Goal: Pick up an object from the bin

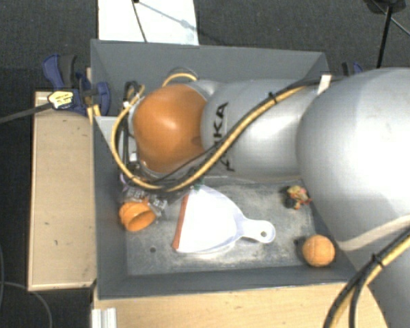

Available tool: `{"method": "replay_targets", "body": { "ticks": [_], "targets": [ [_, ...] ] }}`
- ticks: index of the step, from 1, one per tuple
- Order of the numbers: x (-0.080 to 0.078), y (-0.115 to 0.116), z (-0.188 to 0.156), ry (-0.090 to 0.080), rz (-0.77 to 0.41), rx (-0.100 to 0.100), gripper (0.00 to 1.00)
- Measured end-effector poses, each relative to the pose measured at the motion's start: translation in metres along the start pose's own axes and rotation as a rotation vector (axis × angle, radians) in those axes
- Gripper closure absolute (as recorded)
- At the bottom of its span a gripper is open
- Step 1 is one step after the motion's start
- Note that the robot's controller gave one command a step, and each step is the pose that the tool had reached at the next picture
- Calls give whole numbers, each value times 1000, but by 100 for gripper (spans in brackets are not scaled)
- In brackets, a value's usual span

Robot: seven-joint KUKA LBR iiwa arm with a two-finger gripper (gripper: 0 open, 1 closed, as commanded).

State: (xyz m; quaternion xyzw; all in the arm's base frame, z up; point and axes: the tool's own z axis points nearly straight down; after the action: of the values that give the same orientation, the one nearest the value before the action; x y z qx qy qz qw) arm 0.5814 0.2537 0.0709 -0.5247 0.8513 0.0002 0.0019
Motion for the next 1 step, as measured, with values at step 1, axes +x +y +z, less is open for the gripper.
{"method": "replay_targets", "body": {
  "ticks": [1],
  "targets": [
    [0, 2, -4, 2, -1, -3, 100]
  ]
}}
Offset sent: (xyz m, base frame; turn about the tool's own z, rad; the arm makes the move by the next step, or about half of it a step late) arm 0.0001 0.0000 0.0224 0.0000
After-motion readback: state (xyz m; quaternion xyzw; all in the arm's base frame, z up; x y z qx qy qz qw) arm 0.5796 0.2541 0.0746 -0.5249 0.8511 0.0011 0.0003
